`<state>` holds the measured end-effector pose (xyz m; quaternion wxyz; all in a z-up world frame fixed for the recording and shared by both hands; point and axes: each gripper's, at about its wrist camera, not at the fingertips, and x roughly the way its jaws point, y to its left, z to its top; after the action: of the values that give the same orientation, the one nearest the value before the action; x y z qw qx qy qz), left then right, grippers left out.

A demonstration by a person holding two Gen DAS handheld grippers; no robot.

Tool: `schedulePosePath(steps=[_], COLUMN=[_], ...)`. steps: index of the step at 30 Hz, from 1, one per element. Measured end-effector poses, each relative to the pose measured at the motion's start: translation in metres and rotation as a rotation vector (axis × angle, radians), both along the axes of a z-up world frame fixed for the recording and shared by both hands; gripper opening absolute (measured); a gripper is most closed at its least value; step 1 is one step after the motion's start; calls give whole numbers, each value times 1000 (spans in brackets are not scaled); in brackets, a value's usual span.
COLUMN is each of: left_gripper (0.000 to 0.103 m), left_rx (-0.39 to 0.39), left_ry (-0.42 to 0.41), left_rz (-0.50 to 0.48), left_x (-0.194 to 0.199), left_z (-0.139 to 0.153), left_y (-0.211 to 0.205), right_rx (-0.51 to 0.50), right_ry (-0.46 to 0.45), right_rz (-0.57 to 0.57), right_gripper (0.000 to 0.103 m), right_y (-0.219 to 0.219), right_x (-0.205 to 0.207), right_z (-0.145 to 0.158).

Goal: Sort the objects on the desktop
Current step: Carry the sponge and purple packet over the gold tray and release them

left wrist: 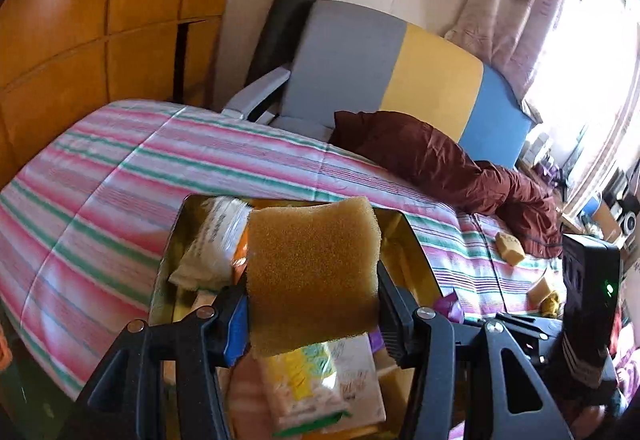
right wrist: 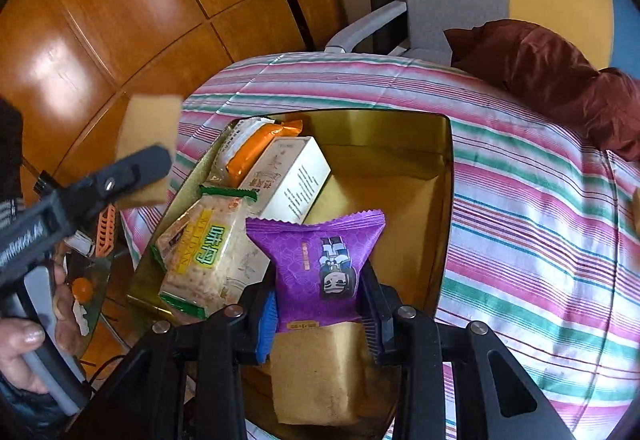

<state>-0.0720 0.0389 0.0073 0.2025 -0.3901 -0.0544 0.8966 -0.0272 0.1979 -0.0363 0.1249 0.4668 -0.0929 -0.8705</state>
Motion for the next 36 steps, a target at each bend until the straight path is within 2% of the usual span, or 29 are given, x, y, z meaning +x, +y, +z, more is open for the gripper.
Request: schedulePosePath(steps=[8, 11, 13, 15, 18, 30, 36], left_gripper=[56, 63, 64, 69, 73, 73, 72], left_rx=[-63, -68, -56, -61, -54, -99, -78], left_ry=[-58, -66, -87, -84, -88, -3, 44], left_rz=[-46, -53, -51, -55, -48, 12, 4], left_x=[-28, -29, -29, -26, -24, 17, 36], left_z=[-19, -25, -30, -31, -31, -13, 1], left_y=[40, 44, 43, 43, 40, 26, 20], right_rx=[6, 0, 1, -8, -10, 11, 21], right_ry=[-3, -7, -8, -10, -14, 3, 20], right_rz=[-25, -29, -34, -37, -36, -30, -45], right_gripper=[40, 42, 44, 44, 45, 55, 60], right_y=[7, 9, 10, 11, 9, 1, 1], right_x=[2, 4, 5, 8, 10, 23, 33], right_z=[-5, -7, -7, -7, -7, -1, 5])
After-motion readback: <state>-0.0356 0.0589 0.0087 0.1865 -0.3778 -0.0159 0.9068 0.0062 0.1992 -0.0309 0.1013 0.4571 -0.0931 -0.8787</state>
